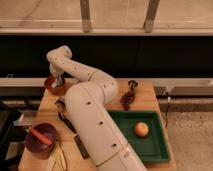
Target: Wipe red bowl with towel
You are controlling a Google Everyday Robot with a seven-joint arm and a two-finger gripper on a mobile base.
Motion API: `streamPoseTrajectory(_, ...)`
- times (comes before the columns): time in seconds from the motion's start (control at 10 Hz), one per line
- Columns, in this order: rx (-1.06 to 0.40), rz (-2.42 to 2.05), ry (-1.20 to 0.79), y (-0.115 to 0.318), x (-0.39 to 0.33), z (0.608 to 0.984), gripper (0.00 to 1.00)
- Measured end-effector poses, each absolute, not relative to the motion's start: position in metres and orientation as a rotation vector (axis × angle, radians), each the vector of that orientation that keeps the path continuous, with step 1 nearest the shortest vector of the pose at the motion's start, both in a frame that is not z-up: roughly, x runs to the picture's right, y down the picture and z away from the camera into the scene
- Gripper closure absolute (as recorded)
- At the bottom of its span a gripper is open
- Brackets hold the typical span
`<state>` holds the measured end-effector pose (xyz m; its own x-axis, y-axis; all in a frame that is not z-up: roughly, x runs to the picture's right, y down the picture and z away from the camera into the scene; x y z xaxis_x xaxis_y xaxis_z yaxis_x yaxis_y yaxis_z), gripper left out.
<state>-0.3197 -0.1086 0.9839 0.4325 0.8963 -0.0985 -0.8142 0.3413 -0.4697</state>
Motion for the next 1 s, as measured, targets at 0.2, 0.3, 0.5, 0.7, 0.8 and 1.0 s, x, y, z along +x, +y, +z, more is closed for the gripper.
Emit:
streamPoseTrajectory(0.2,-0.517,1.12,-0.222,-0.107,-0.326,0.984,1.0)
streamPoseTrajectory(0.3,-0.53,1.113,-0.237,-0.104,-0.332,0.982,1.0)
streamPoseTrajectory(0.5,-0.566,1.096,-0.263,-0.095,-0.341,0.971,1.0)
streamPoseTrajectory(0.7,-0.592,1.068,-0.256,-0.081,-0.334,0.955,1.0)
streamPoseTrajectory(0.8,-0.593,1.065,-0.238,-0.076,-0.326,0.951,1.0)
streamPoseTrajectory(1.0,-0.573,1.086,-0.198,-0.076,-0.299,0.952,1.0)
